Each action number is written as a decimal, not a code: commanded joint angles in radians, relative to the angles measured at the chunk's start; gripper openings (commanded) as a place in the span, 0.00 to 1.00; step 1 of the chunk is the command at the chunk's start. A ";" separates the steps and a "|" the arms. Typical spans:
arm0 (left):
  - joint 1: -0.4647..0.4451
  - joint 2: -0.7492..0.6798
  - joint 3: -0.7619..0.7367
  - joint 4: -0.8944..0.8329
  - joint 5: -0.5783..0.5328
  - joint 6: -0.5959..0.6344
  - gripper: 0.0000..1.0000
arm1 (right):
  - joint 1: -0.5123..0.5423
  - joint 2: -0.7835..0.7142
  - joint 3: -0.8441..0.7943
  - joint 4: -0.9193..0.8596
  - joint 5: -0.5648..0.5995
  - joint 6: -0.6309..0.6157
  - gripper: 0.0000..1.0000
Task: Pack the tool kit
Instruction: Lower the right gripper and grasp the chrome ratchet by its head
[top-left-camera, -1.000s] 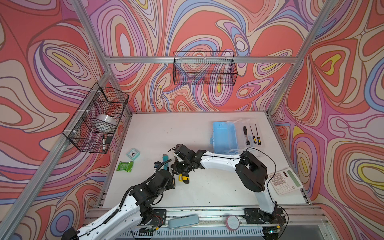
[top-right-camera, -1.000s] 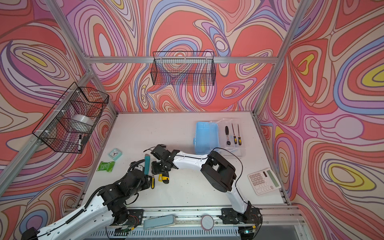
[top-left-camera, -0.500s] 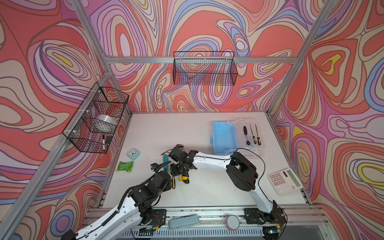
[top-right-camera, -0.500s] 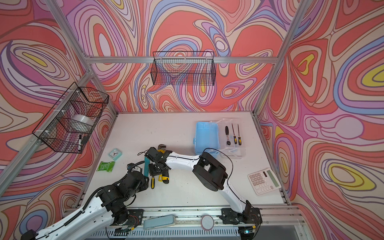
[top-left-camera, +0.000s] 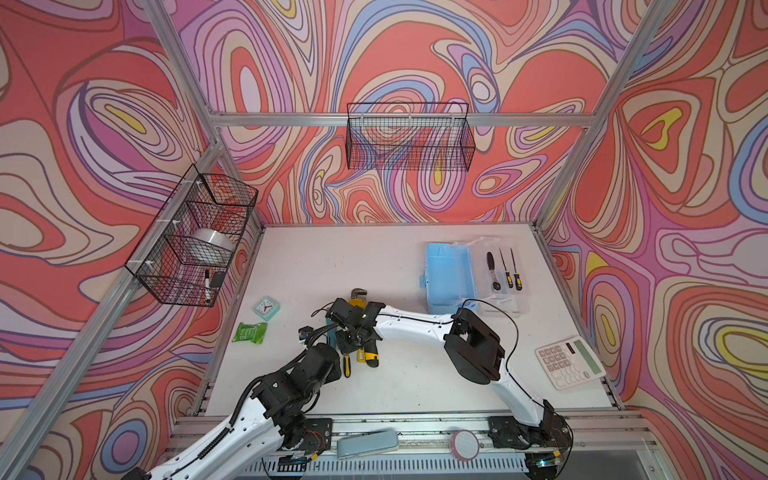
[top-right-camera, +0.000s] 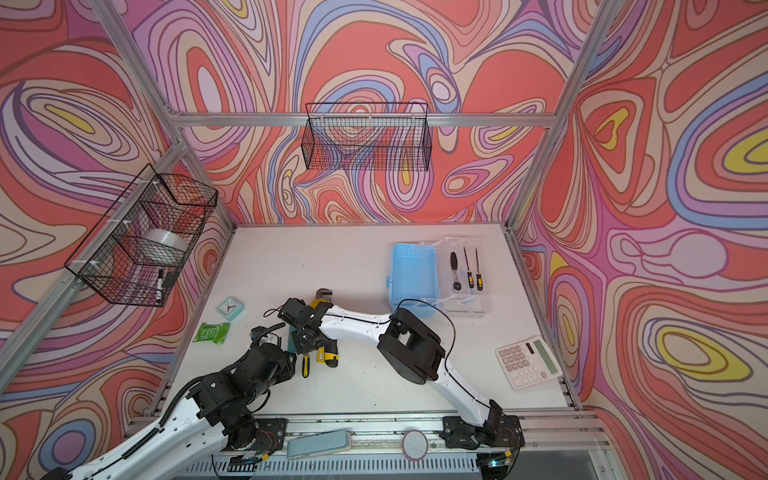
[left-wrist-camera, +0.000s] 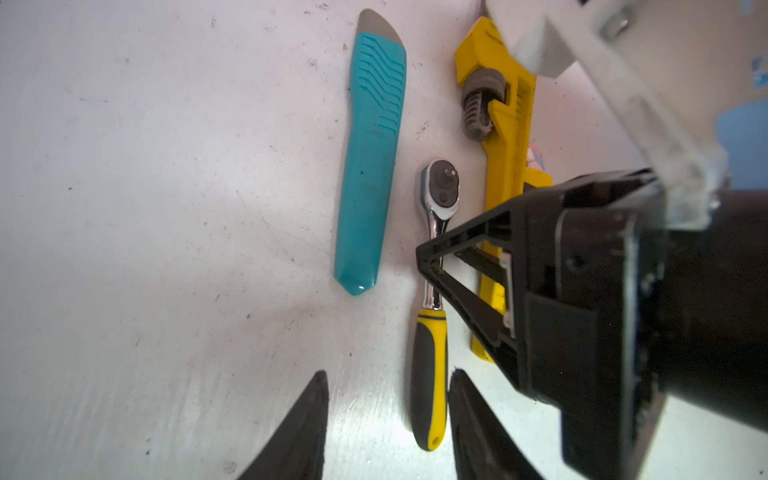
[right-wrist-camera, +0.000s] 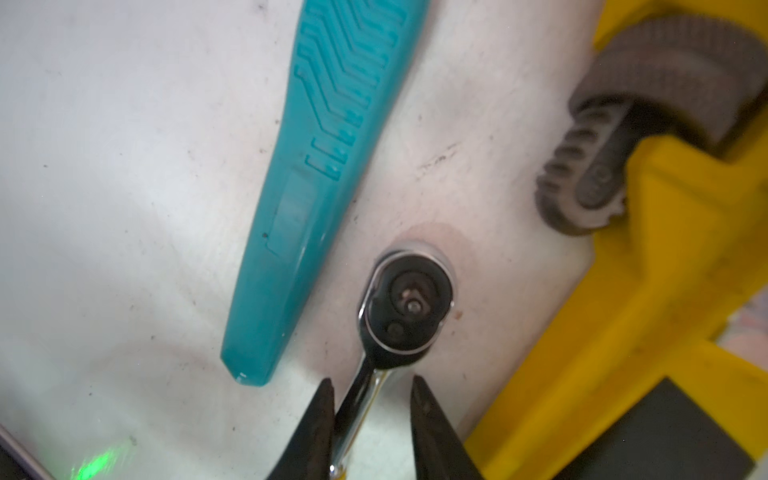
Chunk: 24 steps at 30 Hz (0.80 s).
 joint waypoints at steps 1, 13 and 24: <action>-0.004 -0.015 0.007 -0.056 -0.033 -0.021 0.48 | -0.001 0.076 -0.003 -0.108 0.065 -0.031 0.26; -0.004 0.004 0.008 -0.031 -0.030 -0.013 0.49 | -0.001 0.068 -0.035 -0.134 0.111 -0.104 0.18; -0.004 0.030 0.010 -0.009 -0.025 -0.009 0.51 | -0.001 0.088 -0.046 -0.133 0.102 -0.101 0.17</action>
